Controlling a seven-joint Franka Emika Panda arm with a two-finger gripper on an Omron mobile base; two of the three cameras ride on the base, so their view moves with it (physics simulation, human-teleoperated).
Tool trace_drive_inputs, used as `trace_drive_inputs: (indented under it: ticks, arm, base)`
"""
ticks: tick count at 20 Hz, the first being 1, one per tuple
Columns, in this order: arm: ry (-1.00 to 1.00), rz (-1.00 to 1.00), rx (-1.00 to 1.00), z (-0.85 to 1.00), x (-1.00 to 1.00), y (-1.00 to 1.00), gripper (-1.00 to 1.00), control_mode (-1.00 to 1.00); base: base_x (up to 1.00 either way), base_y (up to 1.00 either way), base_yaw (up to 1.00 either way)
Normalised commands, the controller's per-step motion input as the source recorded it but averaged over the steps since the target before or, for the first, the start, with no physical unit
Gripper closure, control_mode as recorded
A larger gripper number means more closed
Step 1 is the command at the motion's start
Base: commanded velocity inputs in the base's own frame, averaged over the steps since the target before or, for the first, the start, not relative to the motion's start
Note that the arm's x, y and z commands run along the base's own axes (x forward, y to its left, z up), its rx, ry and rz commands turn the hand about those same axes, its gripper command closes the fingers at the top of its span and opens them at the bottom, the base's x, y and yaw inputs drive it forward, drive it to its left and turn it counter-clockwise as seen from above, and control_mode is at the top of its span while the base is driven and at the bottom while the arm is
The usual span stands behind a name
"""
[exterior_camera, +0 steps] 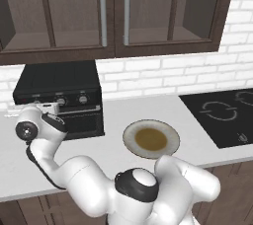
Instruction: Pick up the kebab skewer and baguette bread, and place them inside the toaster oven. Close the toaster oven door and start by setting the timer.
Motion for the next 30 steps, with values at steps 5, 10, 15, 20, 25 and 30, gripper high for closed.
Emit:
trace_drive_inputs:
  ticks: [5,10,15,20,25,30]
  arm:
    - [0.00,0.00,0.00,0.00,0.00,0.00,-1.00,-1.00]
    - [0.00,0.00,0.00,0.00,0.00,0.00,-1.00,-1.00]
    - [0.00,0.00,0.00,0.00,0.00,0.00,1.00,-1.00]
    - [0.00,0.00,0.00,0.00,0.00,0.00,1.00,-1.00]
    - [0.00,0.00,0.00,0.00,0.00,0.00,1.00,-1.00]
    - [0.00,0.00,0.00,0.00,0.00,0.00,1.00,-1.00]
  base:
    - [0.00,0.00,0.00]
    - [0.00,0.00,0.00]
    - [0.00,0.00,0.00]
    - [0.00,0.00,0.00]
    - [0.00,0.00,0.00]
    - [0.00,0.00,0.00]
